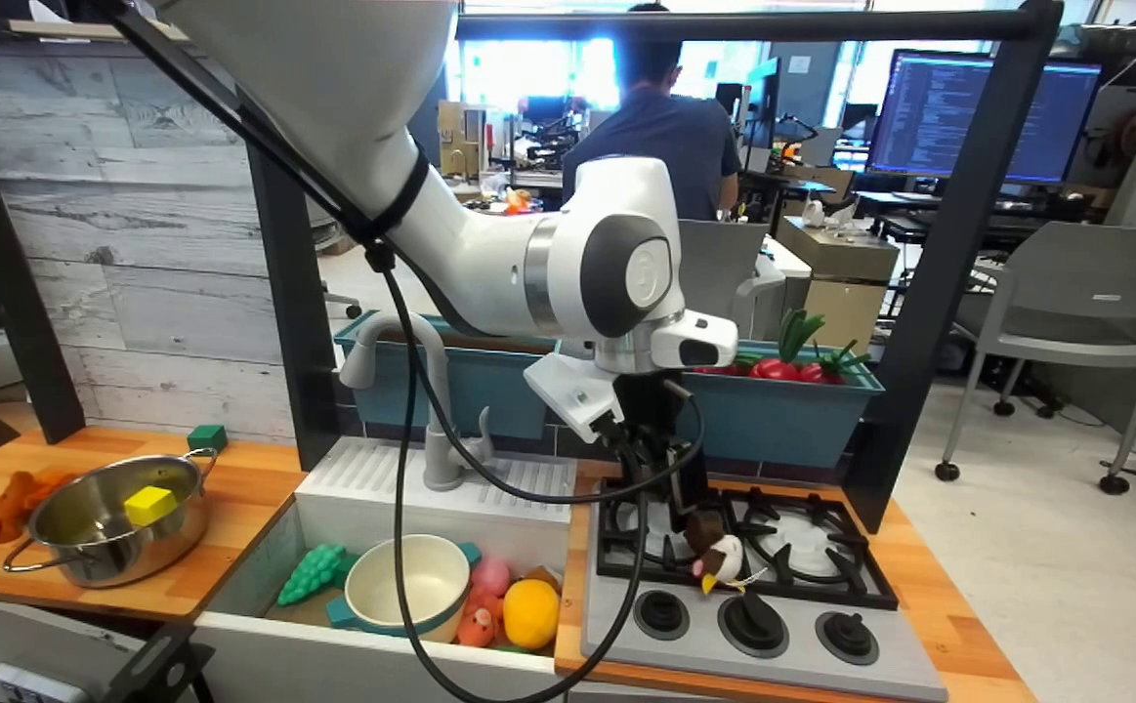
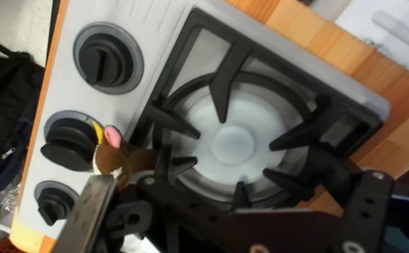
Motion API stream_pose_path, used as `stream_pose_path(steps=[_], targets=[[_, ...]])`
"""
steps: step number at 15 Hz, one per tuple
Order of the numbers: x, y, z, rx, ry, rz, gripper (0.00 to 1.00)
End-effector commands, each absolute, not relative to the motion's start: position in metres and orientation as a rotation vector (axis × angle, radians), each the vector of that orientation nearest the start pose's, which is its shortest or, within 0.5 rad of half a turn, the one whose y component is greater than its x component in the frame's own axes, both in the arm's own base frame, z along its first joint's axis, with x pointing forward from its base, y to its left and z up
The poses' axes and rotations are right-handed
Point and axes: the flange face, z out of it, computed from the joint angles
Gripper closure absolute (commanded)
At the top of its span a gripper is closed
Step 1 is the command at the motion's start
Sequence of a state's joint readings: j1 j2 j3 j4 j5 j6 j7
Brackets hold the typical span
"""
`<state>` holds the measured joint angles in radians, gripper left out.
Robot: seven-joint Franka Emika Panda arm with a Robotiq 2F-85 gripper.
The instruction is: Remove the toy from the stove and put it on the base top on the left
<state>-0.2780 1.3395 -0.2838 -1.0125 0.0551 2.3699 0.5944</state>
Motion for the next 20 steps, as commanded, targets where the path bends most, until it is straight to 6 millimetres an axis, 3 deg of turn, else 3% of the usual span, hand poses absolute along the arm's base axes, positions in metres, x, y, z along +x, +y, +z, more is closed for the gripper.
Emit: stream_pose_path(steps=[1,4,12,16,20], targets=[[0.67,-0.36,0.052,-2.937,1.673,-0.144,0.0],[0.666,-0.371,0.063,-2.943,1.702,-0.164,0.0],[0.659,-0.378,0.085,-2.964,1.743,-0.167,0.0],[0.646,-0.384,0.069,-2.978,1.799,-0.051,0.0],[0.632,-0.398,0.056,-2.884,1.998,0.097,0.0]])
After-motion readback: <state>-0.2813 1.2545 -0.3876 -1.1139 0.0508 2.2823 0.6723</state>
